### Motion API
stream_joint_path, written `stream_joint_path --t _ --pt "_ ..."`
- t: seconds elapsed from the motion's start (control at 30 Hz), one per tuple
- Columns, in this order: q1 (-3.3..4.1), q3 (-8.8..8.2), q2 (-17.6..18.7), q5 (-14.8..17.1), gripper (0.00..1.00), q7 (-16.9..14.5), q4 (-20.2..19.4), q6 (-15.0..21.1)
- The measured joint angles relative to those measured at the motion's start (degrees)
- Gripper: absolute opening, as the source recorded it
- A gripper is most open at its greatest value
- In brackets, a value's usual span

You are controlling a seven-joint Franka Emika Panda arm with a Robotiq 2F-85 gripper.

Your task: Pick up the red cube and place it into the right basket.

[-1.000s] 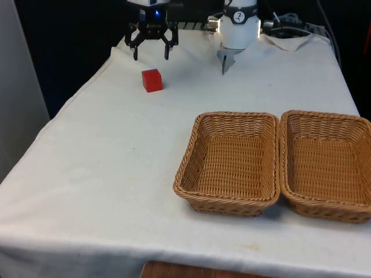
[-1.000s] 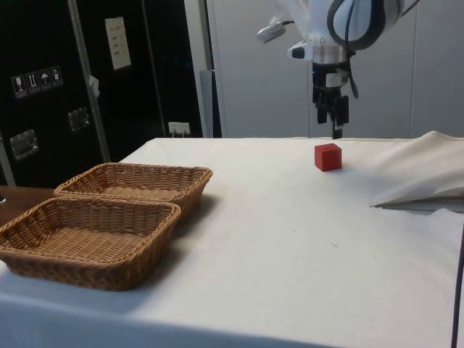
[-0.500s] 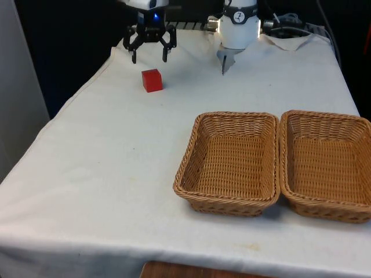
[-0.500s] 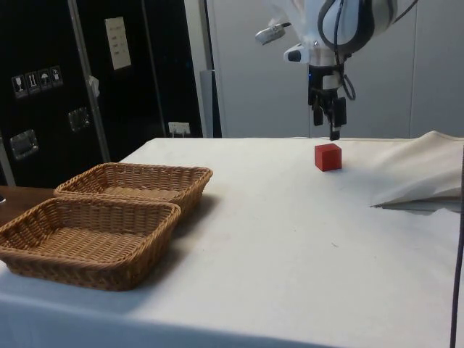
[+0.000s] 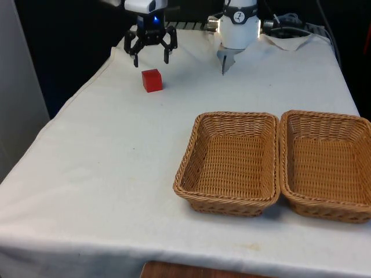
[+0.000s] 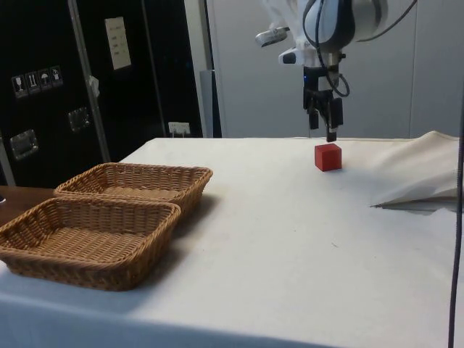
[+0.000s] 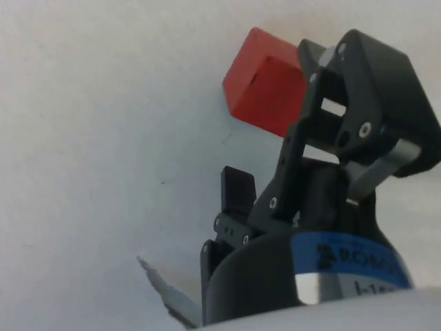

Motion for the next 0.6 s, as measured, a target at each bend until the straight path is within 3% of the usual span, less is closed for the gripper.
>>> stream_joint_path --t 0.23,0.4,0.6 --pt "-0.06 0.52 1.7 6.5 1.0 -6.0 1.4 -2.4" --pt "-0.11 0.52 2.8 9.5 1.0 -8.8 1.6 -2.6" --pt "-0.34 0.34 4.4 11.0 1.0 -10.0 2.1 -2.6"
